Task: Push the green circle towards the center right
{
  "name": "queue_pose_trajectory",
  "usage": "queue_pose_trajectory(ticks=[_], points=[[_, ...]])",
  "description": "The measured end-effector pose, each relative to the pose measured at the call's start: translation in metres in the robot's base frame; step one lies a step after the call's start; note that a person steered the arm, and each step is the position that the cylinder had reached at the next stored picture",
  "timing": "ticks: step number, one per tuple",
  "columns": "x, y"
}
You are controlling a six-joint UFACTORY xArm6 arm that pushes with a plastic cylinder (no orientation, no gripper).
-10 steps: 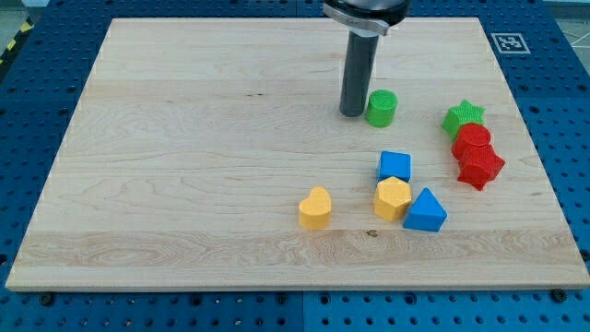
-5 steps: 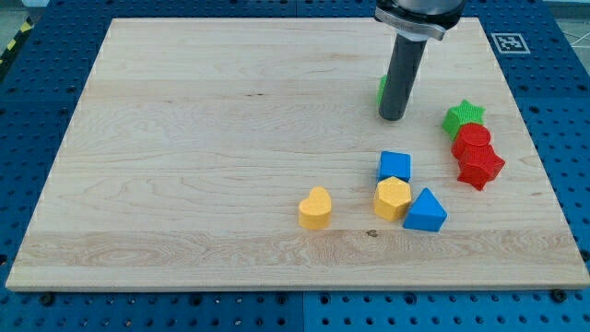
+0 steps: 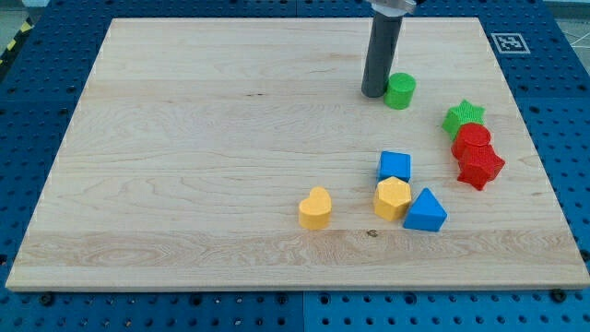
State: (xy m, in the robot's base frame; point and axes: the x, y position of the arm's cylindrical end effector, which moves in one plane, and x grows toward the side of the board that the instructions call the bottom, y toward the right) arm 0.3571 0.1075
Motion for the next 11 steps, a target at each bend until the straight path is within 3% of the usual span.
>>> queue_pose_trajectory(ticks=[5, 11], points=[[0.000, 0.054], [0.000, 0.074]])
